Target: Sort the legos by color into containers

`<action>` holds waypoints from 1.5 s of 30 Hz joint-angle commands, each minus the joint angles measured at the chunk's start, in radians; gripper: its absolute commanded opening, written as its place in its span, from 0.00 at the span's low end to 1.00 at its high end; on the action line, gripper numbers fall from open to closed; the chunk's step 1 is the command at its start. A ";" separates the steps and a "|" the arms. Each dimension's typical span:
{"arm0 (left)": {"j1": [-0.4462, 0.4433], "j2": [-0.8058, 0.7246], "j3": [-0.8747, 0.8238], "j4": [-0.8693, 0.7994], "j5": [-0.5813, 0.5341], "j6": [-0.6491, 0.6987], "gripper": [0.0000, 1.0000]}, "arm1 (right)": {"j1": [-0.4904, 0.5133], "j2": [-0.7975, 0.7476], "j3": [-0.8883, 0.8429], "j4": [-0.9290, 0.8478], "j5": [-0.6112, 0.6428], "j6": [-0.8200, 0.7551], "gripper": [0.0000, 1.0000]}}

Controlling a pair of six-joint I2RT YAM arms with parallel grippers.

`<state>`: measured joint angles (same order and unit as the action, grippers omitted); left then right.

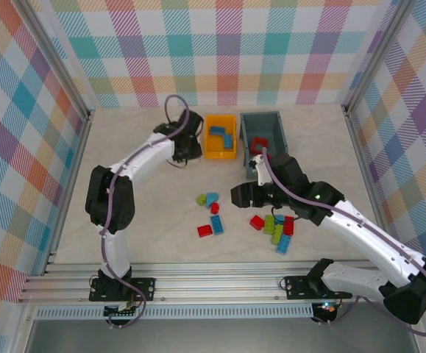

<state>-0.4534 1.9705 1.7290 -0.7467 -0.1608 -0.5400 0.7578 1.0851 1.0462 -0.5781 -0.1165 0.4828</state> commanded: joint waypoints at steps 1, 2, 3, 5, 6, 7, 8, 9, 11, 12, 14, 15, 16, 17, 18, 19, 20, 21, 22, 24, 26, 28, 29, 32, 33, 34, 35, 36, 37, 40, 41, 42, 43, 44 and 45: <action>0.055 0.090 0.138 -0.030 -0.007 0.098 0.26 | 0.015 0.057 0.070 0.077 0.044 0.000 0.66; 0.069 0.126 0.186 -0.028 -0.003 0.112 0.26 | 0.018 0.076 0.082 0.081 0.048 0.000 0.66; 0.081 0.162 0.238 -0.028 0.006 0.124 0.26 | 0.020 0.092 0.092 0.086 0.049 0.000 0.66; 0.098 0.235 0.344 -0.039 0.023 0.147 0.26 | 0.024 0.114 0.104 0.094 0.052 0.002 0.66; 0.105 0.277 0.401 -0.054 0.024 0.152 0.27 | 0.026 0.121 0.106 0.097 0.051 0.002 0.66; 0.112 0.311 0.451 -0.068 0.028 0.153 0.27 | 0.026 0.126 0.107 0.098 0.052 0.003 0.66; 0.118 0.348 0.500 -0.081 0.034 0.154 0.28 | 0.028 0.130 0.107 0.099 0.059 0.005 0.66; 0.124 0.382 0.543 -0.095 0.039 0.154 0.29 | 0.029 0.131 0.105 0.101 0.062 0.008 0.66; 0.134 0.429 0.596 -0.105 0.056 0.153 0.32 | 0.029 0.130 0.096 0.101 0.068 0.012 0.66; 0.138 0.445 0.613 -0.106 0.071 0.151 0.34 | 0.030 0.130 0.091 0.101 0.073 0.014 0.66; 0.140 0.456 0.625 -0.102 0.093 0.152 0.42 | 0.031 0.127 0.084 0.090 0.096 0.020 0.66; 0.140 0.454 0.623 -0.103 0.100 0.154 0.46 | 0.031 0.123 0.079 0.073 0.121 0.027 0.66; 0.140 0.449 0.623 -0.107 0.106 0.153 0.51 | 0.031 0.119 0.072 0.059 0.149 0.036 0.66; 0.140 0.441 0.619 -0.113 0.109 0.153 0.53 | 0.032 0.115 0.068 0.046 0.170 0.040 0.67; 0.138 0.426 0.609 -0.115 0.110 0.153 0.54 | 0.031 0.112 0.062 0.026 0.196 0.055 0.67; 0.139 0.404 0.591 -0.111 0.116 0.153 0.55 | 0.031 0.110 0.059 0.006 0.217 0.065 0.67; 0.138 0.381 0.573 -0.103 0.120 0.150 0.55 | 0.031 0.111 0.057 -0.004 0.223 0.067 0.67; 0.137 0.354 0.552 -0.094 0.122 0.147 0.56 | 0.031 0.115 0.054 -0.016 0.228 0.069 0.67; 0.136 0.329 0.537 -0.091 0.125 0.145 0.57 | 0.031 0.123 0.051 -0.027 0.227 0.070 0.67; 0.133 0.280 0.515 -0.091 0.128 0.137 0.58 | 0.032 0.147 0.054 -0.055 0.229 0.066 0.67; 0.125 0.221 0.478 -0.085 0.125 0.132 0.58 | 0.044 0.170 0.054 -0.080 0.246 0.059 0.67; 0.113 0.147 0.421 -0.077 0.117 0.123 0.58 | 0.073 0.203 0.059 -0.107 0.274 0.051 0.67; 0.106 0.109 0.388 -0.064 0.116 0.117 0.59 | 0.088 0.225 0.065 -0.116 0.280 0.050 0.67; 0.074 -0.058 0.205 -0.002 0.108 0.099 0.61 | 0.142 0.307 0.075 -0.110 0.277 0.070 0.67; 0.058 -0.126 0.128 0.023 0.104 0.091 0.61 | 0.159 0.337 0.075 -0.093 0.270 0.076 0.67; 0.041 -0.198 0.044 0.048 0.103 0.080 0.61 | 0.173 0.365 0.078 -0.082 0.265 0.088 0.67; 0.023 -0.259 -0.031 0.069 0.098 0.072 0.61 | 0.180 0.396 0.082 -0.075 0.262 0.102 0.67; -0.001 -0.333 -0.119 0.090 0.086 0.061 0.62 | 0.184 0.430 0.088 -0.065 0.252 0.115 0.67; -0.027 -0.408 -0.203 0.110 0.073 0.045 0.62 | 0.185 0.463 0.094 -0.052 0.242 0.129 0.67; -0.103 -0.610 -0.453 0.161 0.053 -0.013 0.63 | 0.186 0.555 0.117 -0.009 0.226 0.160 0.67; -0.125 -0.667 -0.517 0.173 0.053 -0.029 0.63 | 0.186 0.583 0.128 0.000 0.223 0.161 0.67; -0.149 -0.728 -0.588 0.184 0.054 -0.049 0.63 | 0.185 0.612 0.147 0.000 0.227 0.162 0.67; -0.172 -0.794 -0.654 0.195 0.047 -0.066 0.63 | 0.186 0.643 0.165 -0.002 0.233 0.166 0.67; -0.194 -0.852 -0.716 0.203 0.044 -0.081 0.63 | 0.186 0.667 0.181 -0.001 0.237 0.166 0.67; -0.209 -0.909 -0.760 0.205 0.043 -0.092 0.63 | 0.186 0.690 0.195 -0.003 0.243 0.169 0.67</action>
<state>-0.6323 1.1690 1.0718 -0.5888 -0.0845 -0.5613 0.9436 1.7435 1.1854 -0.6071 0.1200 0.6216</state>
